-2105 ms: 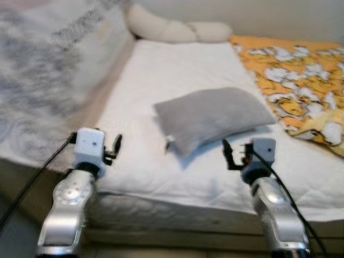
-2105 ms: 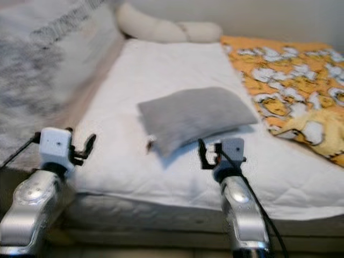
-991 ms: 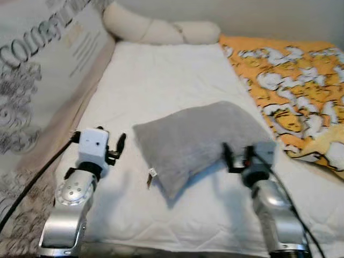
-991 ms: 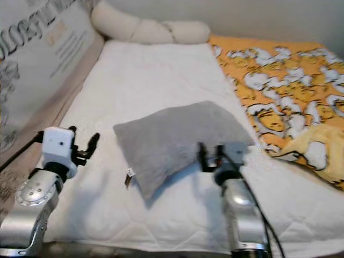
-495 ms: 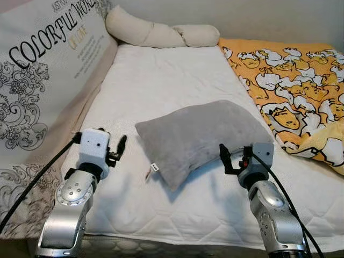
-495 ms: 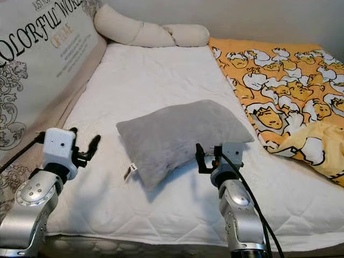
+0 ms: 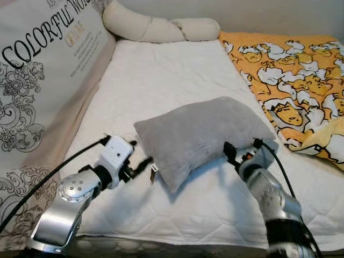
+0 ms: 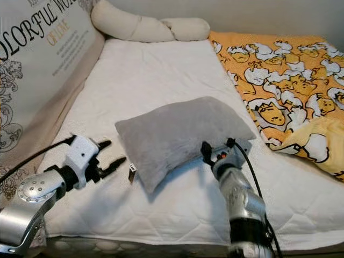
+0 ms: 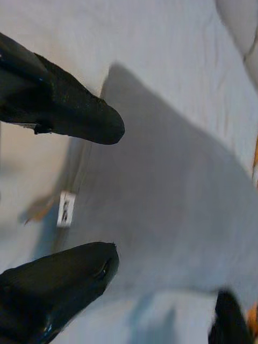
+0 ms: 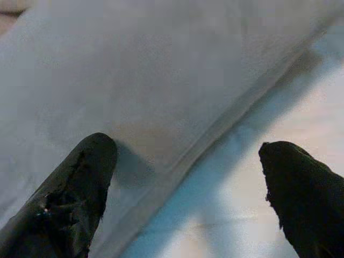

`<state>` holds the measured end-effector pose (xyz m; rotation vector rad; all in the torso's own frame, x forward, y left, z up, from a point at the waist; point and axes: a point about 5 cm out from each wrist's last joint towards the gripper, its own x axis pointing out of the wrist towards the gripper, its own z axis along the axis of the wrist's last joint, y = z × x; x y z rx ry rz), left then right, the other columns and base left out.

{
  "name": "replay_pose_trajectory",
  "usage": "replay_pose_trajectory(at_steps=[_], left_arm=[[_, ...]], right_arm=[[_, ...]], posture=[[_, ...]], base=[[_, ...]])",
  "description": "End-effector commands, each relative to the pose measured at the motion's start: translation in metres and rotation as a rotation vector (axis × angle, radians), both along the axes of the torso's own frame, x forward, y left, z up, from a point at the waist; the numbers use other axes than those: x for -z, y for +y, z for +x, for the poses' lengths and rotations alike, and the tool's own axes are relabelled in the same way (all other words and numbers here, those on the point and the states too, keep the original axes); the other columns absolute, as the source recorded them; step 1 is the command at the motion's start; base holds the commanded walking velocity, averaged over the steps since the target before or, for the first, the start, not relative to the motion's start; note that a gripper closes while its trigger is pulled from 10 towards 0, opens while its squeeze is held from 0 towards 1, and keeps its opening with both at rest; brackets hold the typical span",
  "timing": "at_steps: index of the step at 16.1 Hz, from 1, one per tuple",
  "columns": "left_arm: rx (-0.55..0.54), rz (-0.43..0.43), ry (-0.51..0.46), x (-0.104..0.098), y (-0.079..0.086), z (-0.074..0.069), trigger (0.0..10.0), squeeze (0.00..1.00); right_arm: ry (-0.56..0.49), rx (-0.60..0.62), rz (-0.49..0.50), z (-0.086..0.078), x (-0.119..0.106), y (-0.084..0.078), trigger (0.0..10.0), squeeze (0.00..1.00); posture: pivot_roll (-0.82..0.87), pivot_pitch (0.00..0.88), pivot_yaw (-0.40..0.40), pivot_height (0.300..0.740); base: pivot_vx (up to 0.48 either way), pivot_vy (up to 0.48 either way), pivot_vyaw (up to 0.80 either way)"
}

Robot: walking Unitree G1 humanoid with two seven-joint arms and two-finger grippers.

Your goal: Clean up the room

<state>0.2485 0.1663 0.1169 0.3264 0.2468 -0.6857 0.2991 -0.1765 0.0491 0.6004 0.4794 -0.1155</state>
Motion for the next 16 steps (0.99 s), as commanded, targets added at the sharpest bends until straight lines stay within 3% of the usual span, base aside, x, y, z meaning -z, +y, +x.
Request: replay_pose_trajectory(at_steps=[1,3,4,6,7,11,12,13,15,16], left_arm=[[0.038,0.011,-0.001,-0.005,-0.001,0.0,10.0,0.0],[0.061,0.032,0.006,-0.006,0.002,0.001,10.0,0.0],[0.088,0.046,0.02,-0.007,0.004,0.001,10.0,0.0],[0.102,0.057,0.028,-0.008,0.006,0.0,10.0,0.0],[0.11,0.062,0.033,-0.009,0.007,0.0,10.0,0.0],[0.136,0.08,0.042,-0.01,0.01,-0.001,10.0,0.0],[0.138,0.081,0.043,-0.01,0.01,-0.002,10.0,0.0],[0.14,0.081,0.042,-0.01,0.01,-0.002,10.0,0.0],[0.14,0.076,0.038,-0.01,0.008,-0.002,10.0,0.0],[0.14,0.075,0.038,-0.009,0.008,-0.002,10.0,0.0]], right_arm=[[0.023,0.035,0.055,0.003,0.002,-0.002,10.0,1.0],[-0.006,0.063,0.183,0.017,0.0,0.001,10.0,1.0],[-0.022,0.079,0.318,0.028,-0.001,0.005,10.0,1.0],[-0.006,0.078,0.37,0.032,0.001,0.008,10.0,1.0],[0.01,0.085,0.441,0.036,0.003,0.014,10.0,1.0],[-0.053,0.022,0.627,0.048,-0.008,0.036,10.0,1.0],[-0.07,0.003,0.645,0.05,-0.012,0.039,10.0,0.06],[-0.092,-0.007,0.666,0.052,-0.015,0.041,10.0,0.0],[-0.159,-0.049,0.717,0.054,-0.02,0.044,10.0,0.0],[-0.138,-0.04,0.702,0.052,-0.016,0.043,10.0,0.0]], posture=[[0.01,0.0,0.0,0.74],[0.02,0.0,0.001,0.74],[0.03,0.0,0.001,0.74],[0.04,0.0,0.003,0.74],[0.04,0.0,0.007,0.74],[0.05,0.0,0.006,0.74],[0.06,0.0,0.001,0.74],[0.06,0.0,0.001,0.74],[0.06,0.0,-0.015,0.74],[0.06,0.0,-0.017,0.74]], base=[[0.0,0.0,0.0],[0.0,0.0,0.0],[0.0,0.0,0.0],[0.0,0.0,0.0],[0.0,0.0,0.0],[0.0,0.0,0.0],[0.0,0.0,0.0],[0.0,0.0,0.0],[0.0,0.0,0.0],[0.0,0.0,0.0]])
